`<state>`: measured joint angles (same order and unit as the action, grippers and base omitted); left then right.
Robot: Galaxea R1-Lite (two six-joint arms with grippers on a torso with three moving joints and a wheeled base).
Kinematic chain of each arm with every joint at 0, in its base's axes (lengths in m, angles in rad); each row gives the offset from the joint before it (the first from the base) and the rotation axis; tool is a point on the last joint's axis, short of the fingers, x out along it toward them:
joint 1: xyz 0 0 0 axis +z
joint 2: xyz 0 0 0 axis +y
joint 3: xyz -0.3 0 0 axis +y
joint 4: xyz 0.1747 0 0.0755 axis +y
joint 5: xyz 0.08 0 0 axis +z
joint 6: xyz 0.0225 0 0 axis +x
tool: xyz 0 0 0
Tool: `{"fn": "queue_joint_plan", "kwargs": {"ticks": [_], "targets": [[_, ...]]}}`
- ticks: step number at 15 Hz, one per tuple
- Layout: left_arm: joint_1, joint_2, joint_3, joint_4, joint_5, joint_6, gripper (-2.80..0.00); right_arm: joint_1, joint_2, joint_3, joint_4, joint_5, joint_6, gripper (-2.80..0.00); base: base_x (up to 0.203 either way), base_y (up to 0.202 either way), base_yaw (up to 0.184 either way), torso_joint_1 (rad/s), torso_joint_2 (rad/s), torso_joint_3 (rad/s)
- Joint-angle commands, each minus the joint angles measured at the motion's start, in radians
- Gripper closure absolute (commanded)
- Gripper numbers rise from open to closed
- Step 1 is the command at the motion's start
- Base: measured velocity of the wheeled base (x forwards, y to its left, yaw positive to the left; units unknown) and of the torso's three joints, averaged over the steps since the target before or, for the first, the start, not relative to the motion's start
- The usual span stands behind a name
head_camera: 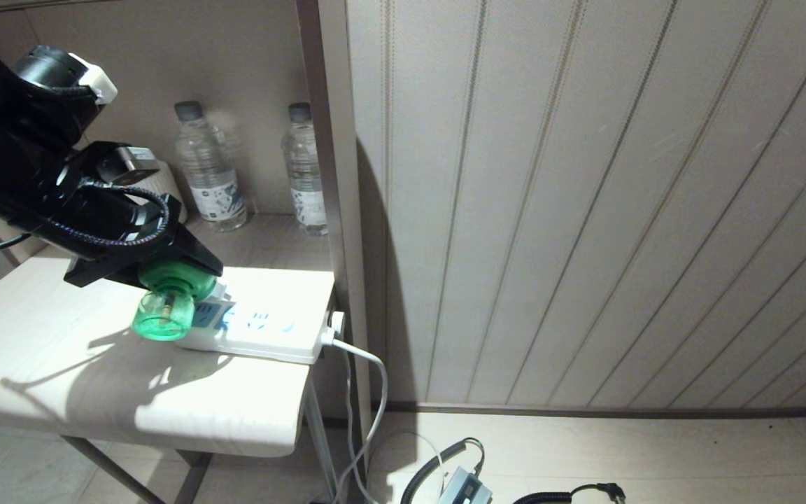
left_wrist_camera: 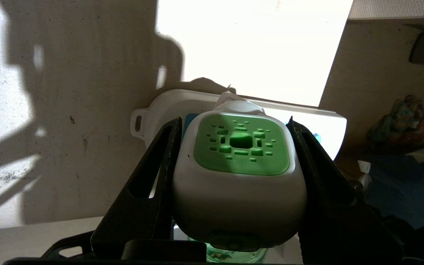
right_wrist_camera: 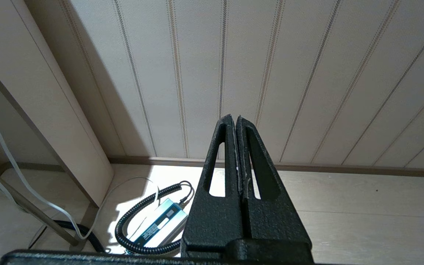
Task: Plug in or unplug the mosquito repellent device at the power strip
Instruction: Insert the plug into the socket
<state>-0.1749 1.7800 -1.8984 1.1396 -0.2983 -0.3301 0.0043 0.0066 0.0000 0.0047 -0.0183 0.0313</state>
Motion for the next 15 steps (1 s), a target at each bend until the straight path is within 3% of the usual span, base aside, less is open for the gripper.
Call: {"fn": "queue_joint_plan", "kwargs": {"ticks": [1, 15], "targets": [[0.000, -0.013, 0.007, 0.011, -0.002, -0.001, 0.00, 0.000, 0.000, 0.000, 0.000, 0.000, 0.000, 0.00, 0.000, 0.000, 0.000, 0.000, 0.00, 0.000], [0.000, -0.048, 0.009, 0.038, -0.012, -0.009, 0.00, 0.000, 0.000, 0.000, 0.000, 0.000, -0.001, 0.00, 0.000, 0.000, 0.000, 0.000, 0.00, 0.000]]}}
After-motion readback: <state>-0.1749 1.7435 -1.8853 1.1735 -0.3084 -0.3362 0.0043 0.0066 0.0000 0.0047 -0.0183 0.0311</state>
